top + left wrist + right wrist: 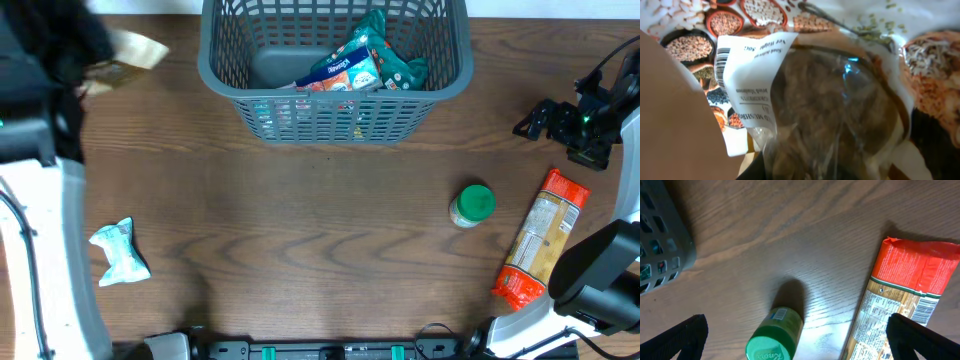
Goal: Pack container
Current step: 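Carry the snack pouch into the basket and release it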
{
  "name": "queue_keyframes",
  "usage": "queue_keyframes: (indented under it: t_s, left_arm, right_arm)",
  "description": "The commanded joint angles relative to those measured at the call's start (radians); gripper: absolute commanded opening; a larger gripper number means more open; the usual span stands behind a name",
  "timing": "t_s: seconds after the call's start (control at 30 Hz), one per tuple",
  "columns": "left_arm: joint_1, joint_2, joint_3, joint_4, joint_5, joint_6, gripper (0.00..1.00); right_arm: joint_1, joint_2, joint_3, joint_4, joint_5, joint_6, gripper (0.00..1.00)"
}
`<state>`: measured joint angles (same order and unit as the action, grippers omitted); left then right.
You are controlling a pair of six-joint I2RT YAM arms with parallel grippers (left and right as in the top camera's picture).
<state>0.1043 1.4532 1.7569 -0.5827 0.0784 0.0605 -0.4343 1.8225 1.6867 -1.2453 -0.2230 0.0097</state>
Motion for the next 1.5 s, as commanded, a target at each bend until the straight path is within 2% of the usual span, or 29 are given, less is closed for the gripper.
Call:
queue_keyframes:
  t_s: [0.0,0.1,0.2,0.37,0.47,0.7,0.97,1.0,1.03,1.07,1.17,1.23,1.47]
  left_arm:
    - [-0.117,-0.01,0.013,0.04,0.054,0.399,0.07]
    - [-0.216,0.005,0.013,0.087,0.074,0.585,0.07]
    - [-0.297,0.049,0.013,0.206,0.079,0.659,0.07]
    - [-0.37,0.177,0.013,0.434,0.08,0.661,0.07]
    - [-0.392,0.267,0.013,0.481,0.081,0.661,0.08]
    - [-0.424,0.452,0.013,0.468,0.104,0.547,0.07]
    - [-0.43,0.554,0.013,0.351,0.116,0.544,0.11]
    - [-0.428,0.562,0.013,0.327,0.116,0.544,0.25]
    - [-0.428,0.563,0.013,0.311,0.116,0.543,0.5]
    - [-0.428,0.565,0.013,0.297,0.116,0.543,0.7]
    - [-0.428,0.555,0.013,0.296,0.116,0.524,0.71]
    - [-0.428,0.534,0.013,0.303,0.115,0.521,0.83]
    - [-0.416,0.381,0.013,0.422,0.042,0.521,0.89]
  right_arm:
    - [0.007,0.003,-0.003,-0.001,0.006,-0.019,0.99]
    - [0.007,0.003,-0.003,0.001,0.006,-0.019,0.99]
    - [0.007,0.003,-0.003,0.008,0.006,-0.018,0.99]
    - [0.006,0.003,-0.003,0.022,0.006,-0.019,0.99]
    - [0.006,0.003,-0.003,0.03,0.006,-0.019,0.99]
    - [0.006,0.003,-0.003,0.029,0.006,-0.019,0.99]
    - [0.007,0.003,-0.003,0.029,0.006,-0.019,0.99]
    - [0.006,0.003,-0.003,0.029,0.006,-0.019,0.99]
    - [0.006,0.003,-0.003,0.029,0.006,-0.019,0.99]
    - [0.006,0.003,-0.003,0.029,0.006,-0.019,0.99]
    - [0.006,0.003,-0.003,0.029,0.006,-0.019,0.99]
    - [0.006,0.003,-0.003,0.028,0.006,-0.019,0.99]
    - [0.006,0.003,-0.003,0.021,0.006,-0.027,0.99]
